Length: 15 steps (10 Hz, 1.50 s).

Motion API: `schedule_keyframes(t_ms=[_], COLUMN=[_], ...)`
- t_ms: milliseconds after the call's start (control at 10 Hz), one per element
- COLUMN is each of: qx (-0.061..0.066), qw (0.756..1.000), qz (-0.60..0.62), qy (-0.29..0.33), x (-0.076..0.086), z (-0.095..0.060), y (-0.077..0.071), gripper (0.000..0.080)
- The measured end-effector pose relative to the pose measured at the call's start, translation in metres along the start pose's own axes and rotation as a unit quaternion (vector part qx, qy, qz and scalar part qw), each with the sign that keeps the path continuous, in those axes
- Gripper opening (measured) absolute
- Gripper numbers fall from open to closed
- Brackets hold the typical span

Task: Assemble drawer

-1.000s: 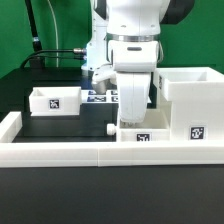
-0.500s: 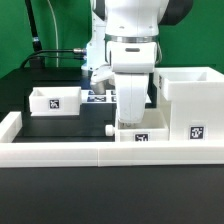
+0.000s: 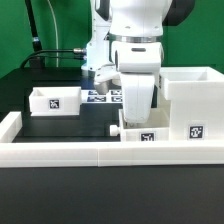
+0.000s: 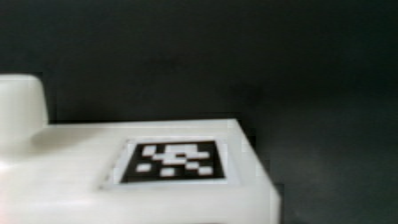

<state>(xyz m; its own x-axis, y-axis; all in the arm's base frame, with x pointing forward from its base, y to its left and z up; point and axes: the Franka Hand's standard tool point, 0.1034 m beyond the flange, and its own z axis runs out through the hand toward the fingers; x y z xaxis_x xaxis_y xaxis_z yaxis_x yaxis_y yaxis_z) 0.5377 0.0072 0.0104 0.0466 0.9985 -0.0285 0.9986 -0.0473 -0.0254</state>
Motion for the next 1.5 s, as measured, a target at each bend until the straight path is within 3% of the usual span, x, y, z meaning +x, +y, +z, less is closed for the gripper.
schedule_keyframes(t_ms=[700,800,900,1200,1300,1400,1500], qx=[0.003,0.003,0.003,0.004,0.005,0.009,0.011], qw=[1.000,1.000,1.000,1.000,1.000,1.000,1.000], qz=[0.005,0.005,0.005,0.006,0.006,0.010,0.011], qy=[-0.008,-0.008,-0.008,-0.009,-0.010,-0.012,-0.015], x=[0.006,0.006,0.006,0.007,0.009,0.009,0.007], z=[-0.001,-0.001,-0.001,-0.007,-0.012,-0.020,-0.030], y=[0.002,0.002,0.002,0.003,0.004,0.006,0.007], gripper=[0.0047,0.0128,0.0128,0.0572,0.0572,0.0633,0.0645])
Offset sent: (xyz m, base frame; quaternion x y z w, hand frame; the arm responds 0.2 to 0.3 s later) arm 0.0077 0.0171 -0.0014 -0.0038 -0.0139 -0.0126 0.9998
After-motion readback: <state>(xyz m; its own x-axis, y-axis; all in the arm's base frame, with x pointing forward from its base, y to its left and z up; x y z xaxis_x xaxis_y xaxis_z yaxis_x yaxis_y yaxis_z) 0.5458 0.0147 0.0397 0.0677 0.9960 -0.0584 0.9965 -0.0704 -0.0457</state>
